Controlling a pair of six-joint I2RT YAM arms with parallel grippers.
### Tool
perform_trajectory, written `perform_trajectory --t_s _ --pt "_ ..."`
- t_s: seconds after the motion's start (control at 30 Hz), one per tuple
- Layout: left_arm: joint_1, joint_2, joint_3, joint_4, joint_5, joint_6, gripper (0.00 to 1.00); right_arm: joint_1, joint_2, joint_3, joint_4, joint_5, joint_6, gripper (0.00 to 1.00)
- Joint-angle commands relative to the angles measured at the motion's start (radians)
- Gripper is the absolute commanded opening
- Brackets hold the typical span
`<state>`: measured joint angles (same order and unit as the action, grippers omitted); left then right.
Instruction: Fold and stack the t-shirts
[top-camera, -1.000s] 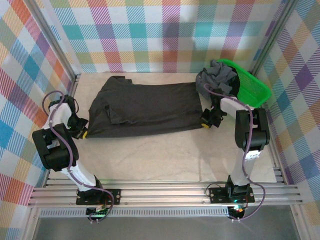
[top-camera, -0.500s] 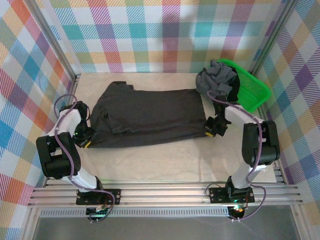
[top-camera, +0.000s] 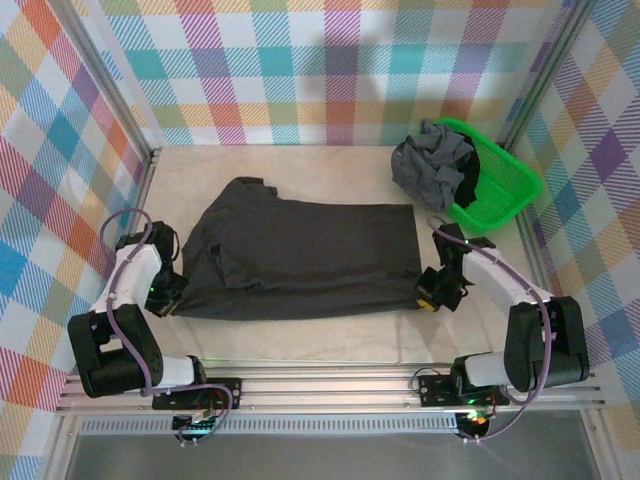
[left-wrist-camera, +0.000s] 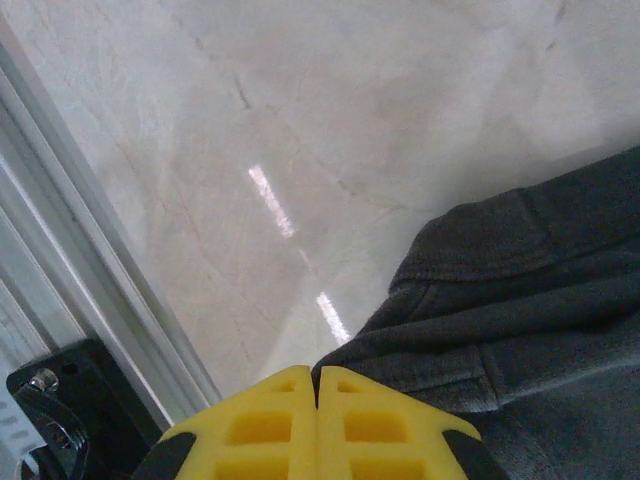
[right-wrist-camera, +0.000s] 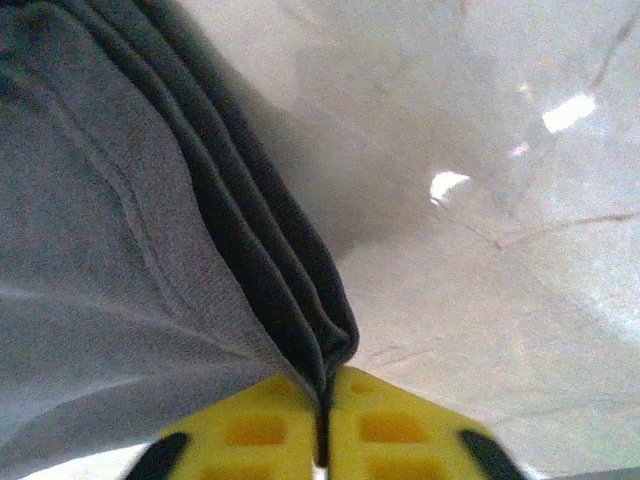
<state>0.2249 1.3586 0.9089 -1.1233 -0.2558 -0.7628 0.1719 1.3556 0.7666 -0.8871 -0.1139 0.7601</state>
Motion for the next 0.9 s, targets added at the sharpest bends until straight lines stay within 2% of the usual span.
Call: perform_trajectory --t_s 0.0,0.03,0.07,0.13,0.23,0.3,0.37,0.47,0.57,0.77,0.87 --pt "0.006 0.022 0.010 0.000 -0.034 -0.017 0.25 0.001 0.017 -0.007 -0.034 -0.012 0.039 0.29" --pt "0.003 0.019 0.020 -0.003 -0.041 -0.018 0.35 0.002 0.015 0.010 -0.043 -0.005 0.039 0.33" --pt "0.001 0.010 0.043 -0.009 -0.050 -0.019 0.41 0.001 -0.001 0.032 -0.055 0.009 0.036 0.36" --pt "-0.028 -0.012 0.096 -0.032 -0.062 -0.034 0.46 0.006 -0.050 0.082 -0.062 0.043 0.015 0.42" --pt "-0.121 -0.049 0.162 -0.021 -0.001 -0.087 0.47 0.039 -0.124 0.147 0.033 -0.005 -0.067 0.49" --pt "-0.199 -0.052 0.152 0.042 0.127 -0.151 0.48 0.062 -0.118 0.170 0.132 -0.131 -0.119 0.53" --pt "-0.279 -0.022 0.111 0.109 0.251 -0.254 0.49 0.083 -0.072 0.171 0.280 -0.350 -0.143 0.53" --pt "-0.368 0.017 0.047 0.211 0.320 -0.386 0.49 0.138 -0.013 0.182 0.435 -0.499 -0.141 0.55" --pt "-0.396 0.072 0.028 0.255 0.335 -0.444 0.49 0.160 0.038 0.220 0.465 -0.527 -0.136 0.55" --pt "-0.406 0.176 0.043 0.295 0.316 -0.438 0.49 0.160 0.079 0.264 0.437 -0.510 -0.152 0.54" --pt "-0.408 0.222 0.055 0.310 0.296 -0.433 0.44 0.161 0.076 0.259 0.435 -0.503 -0.151 0.53"
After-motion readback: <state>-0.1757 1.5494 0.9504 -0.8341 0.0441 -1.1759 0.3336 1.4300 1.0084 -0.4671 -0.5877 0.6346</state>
